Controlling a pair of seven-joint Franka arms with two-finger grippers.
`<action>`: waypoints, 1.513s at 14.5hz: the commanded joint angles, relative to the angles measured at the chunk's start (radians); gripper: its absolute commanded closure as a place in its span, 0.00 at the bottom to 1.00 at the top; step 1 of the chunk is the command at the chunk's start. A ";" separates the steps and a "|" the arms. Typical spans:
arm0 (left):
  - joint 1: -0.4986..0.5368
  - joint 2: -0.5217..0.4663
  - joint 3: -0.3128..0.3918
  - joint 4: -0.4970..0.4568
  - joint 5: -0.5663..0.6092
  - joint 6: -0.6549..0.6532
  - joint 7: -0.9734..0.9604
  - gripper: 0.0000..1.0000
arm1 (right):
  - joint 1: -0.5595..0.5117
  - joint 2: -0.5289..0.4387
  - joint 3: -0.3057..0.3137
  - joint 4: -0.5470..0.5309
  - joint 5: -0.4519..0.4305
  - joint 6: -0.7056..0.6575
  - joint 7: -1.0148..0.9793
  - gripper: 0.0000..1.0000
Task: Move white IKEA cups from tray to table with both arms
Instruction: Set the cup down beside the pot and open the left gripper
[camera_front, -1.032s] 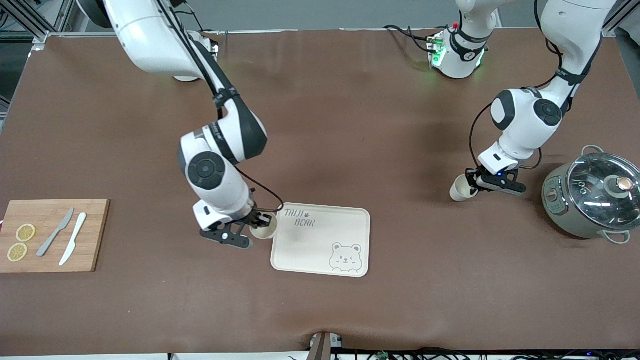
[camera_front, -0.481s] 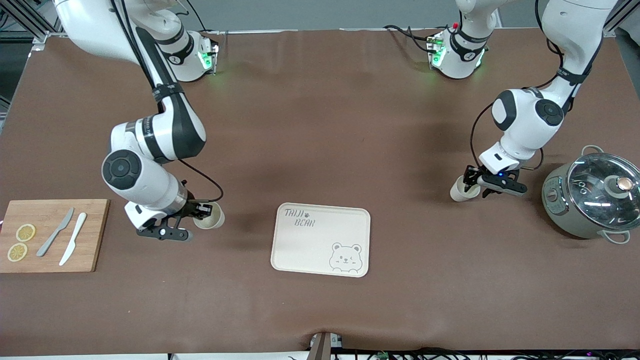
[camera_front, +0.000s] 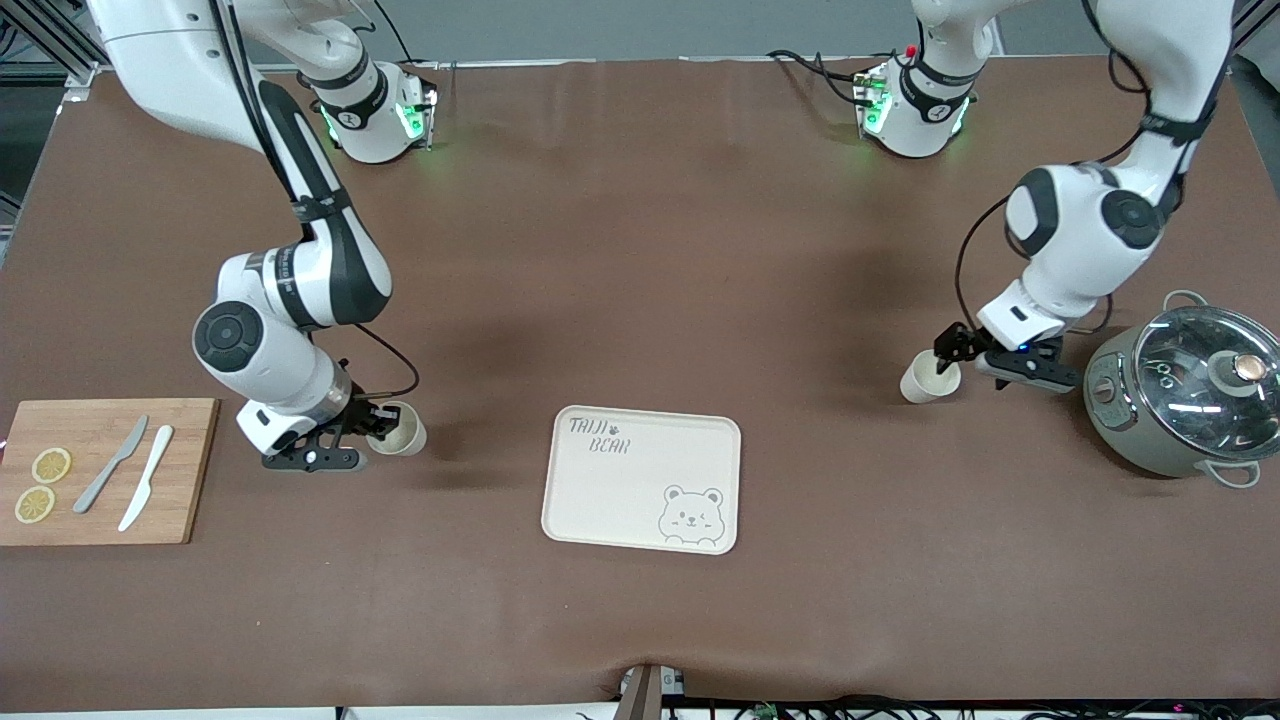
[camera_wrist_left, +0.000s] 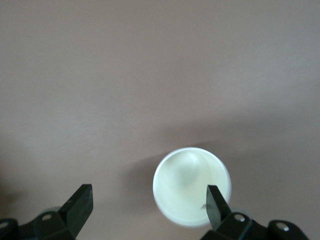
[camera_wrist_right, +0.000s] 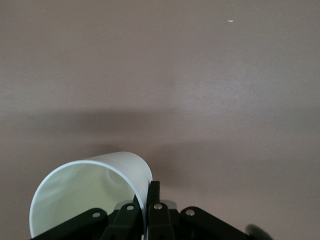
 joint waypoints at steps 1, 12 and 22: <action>0.002 -0.120 -0.014 0.181 -0.026 -0.392 -0.058 0.00 | -0.077 -0.038 0.023 -0.074 0.001 0.053 -0.116 1.00; -0.233 -0.013 0.110 0.655 -0.003 -0.762 -0.331 0.00 | -0.196 0.035 0.022 -0.072 0.255 0.118 -0.543 1.00; -0.453 0.024 0.328 0.881 0.045 -0.970 -0.340 0.00 | -0.185 0.065 0.022 -0.072 0.255 0.152 -0.543 1.00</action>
